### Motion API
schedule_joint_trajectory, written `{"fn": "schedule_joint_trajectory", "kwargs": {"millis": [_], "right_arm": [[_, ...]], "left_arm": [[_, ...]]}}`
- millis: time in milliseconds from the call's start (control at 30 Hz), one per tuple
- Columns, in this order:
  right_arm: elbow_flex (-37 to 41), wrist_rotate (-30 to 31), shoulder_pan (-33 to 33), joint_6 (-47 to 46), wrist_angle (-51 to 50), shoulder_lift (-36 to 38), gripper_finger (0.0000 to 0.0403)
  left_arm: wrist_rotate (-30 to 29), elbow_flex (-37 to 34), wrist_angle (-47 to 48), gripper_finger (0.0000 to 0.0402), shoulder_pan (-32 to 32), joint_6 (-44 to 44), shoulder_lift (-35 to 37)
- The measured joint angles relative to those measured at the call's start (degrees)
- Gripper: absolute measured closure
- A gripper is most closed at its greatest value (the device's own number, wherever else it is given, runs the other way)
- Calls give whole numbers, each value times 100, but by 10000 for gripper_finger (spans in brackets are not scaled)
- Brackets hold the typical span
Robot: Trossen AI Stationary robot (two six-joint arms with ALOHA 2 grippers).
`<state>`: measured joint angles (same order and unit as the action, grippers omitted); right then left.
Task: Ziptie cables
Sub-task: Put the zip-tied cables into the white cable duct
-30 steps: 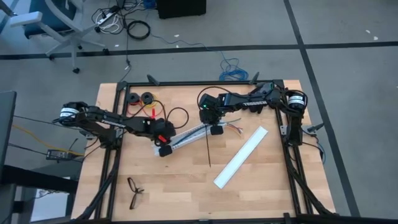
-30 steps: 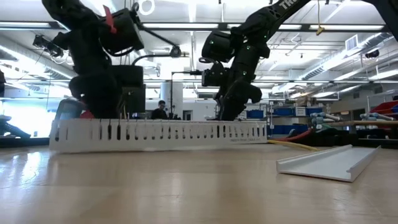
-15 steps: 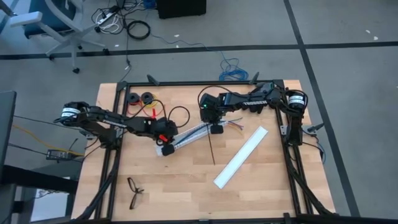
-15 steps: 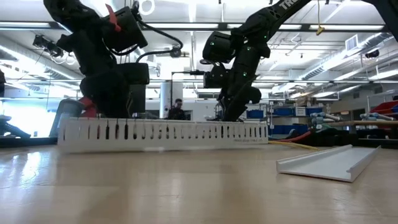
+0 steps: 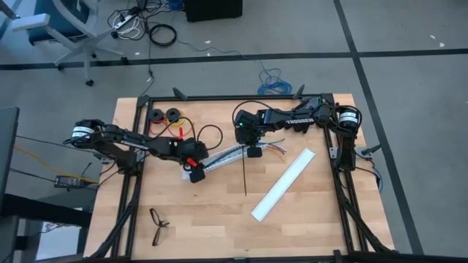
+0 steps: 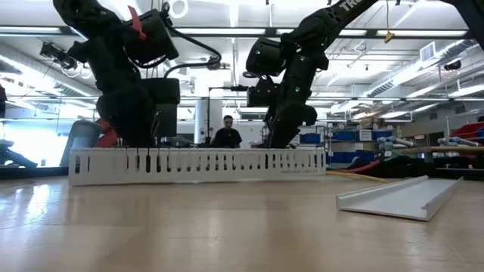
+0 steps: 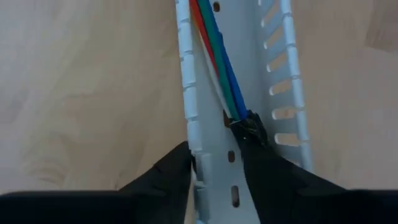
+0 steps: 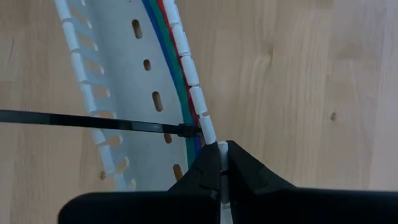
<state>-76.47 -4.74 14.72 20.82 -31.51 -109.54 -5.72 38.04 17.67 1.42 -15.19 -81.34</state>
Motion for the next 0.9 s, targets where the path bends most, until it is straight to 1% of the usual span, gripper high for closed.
{"fn": "schedule_joint_trajectory", "kwargs": {"millis": [67, 133, 233, 333, 400, 567, 667, 767, 900], "right_arm": [[0, 3, 0, -1, 0, 0, 401], [-2, 5, 4, -3, 18, 0, 401], [-4, 3, 1, -17, 19, 0, 401], [-6, 5, -2, -22, 21, 0, 401], [-7, 5, -2, -20, 26, 0, 401], [-7, 8, -5, -13, 47, 0, 401], [-7, 7, -9, -7, 78, 0, 401], [-7, 5, -9, 2, 85, 0, 401], [-7, 5, -9, 2, 98, 0, 401]], "left_arm": [[-258, 0, 64, 242, 51, -19, 64], [-670, 54, 161, 239, 117, -19, 116], [-1278, 247, 705, 239, 194, 2, 217], [-1585, 413, 925, 239, 204, 49, 276], [-1524, 489, 723, 239, 204, 225, 280], [-773, 492, 230, 239, 200, 660, 263], [-706, 487, 250, 242, 202, 715, 254], [-708, 487, 282, 264, 202, 762, 254], [-708, 487, 308, 312, 201, 789, 254]]}}
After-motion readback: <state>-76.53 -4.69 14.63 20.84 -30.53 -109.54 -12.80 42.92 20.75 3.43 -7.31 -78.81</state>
